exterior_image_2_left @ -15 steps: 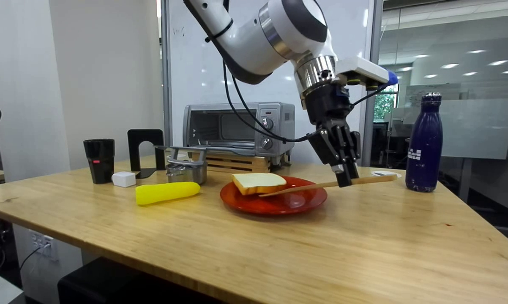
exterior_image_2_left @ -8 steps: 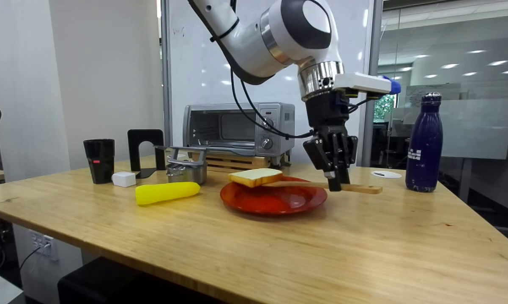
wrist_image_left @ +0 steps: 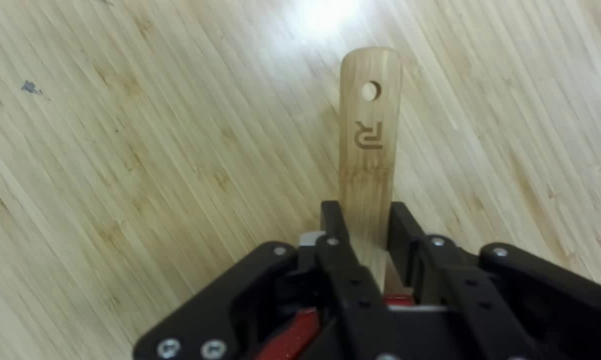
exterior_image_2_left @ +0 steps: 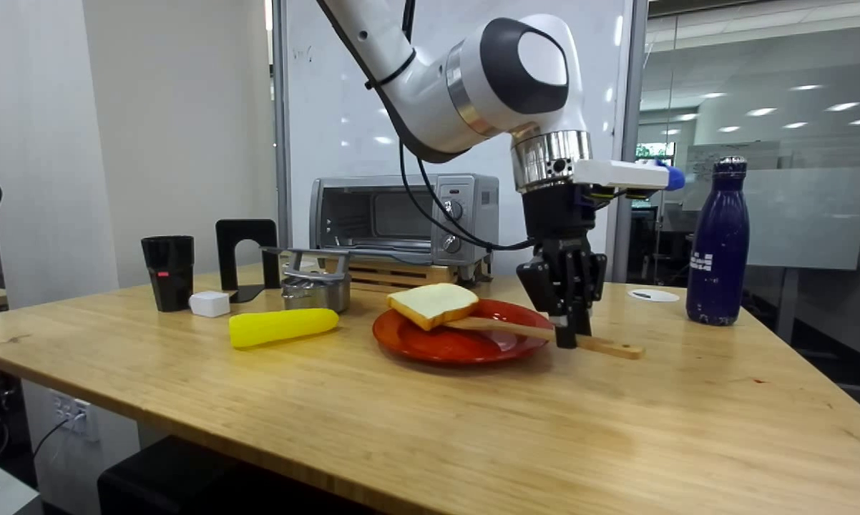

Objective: Open the oven, use the spatula to put the slice of bread in the oven, the close the oven

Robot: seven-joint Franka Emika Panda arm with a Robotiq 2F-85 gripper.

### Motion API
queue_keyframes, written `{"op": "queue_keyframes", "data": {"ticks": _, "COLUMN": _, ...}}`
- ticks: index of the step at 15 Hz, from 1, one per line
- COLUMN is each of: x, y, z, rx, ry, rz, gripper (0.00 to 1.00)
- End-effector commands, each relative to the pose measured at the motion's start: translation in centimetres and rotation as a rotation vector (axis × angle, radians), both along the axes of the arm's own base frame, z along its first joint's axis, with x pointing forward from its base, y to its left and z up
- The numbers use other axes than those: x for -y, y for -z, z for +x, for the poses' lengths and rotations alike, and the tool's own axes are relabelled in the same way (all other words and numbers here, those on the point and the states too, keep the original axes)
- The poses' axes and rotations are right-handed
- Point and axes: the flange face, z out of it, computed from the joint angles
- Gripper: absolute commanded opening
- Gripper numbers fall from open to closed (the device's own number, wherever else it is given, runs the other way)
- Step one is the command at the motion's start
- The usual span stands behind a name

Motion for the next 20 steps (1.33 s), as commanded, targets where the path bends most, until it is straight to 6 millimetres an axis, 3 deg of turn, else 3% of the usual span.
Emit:
{"op": "queue_keyframes", "data": {"ticks": 1, "x": 0.0, "y": 0.6, "z": 0.3, "rx": 0.039, "ry": -0.04, "rz": 0.014, "gripper": 0.07}}
{"op": "queue_keyframes", "data": {"ticks": 20, "x": -2.2, "y": -0.1, "z": 1.5, "rx": 0.117, "ry": -0.116, "rz": 0.036, "gripper": 0.07}}
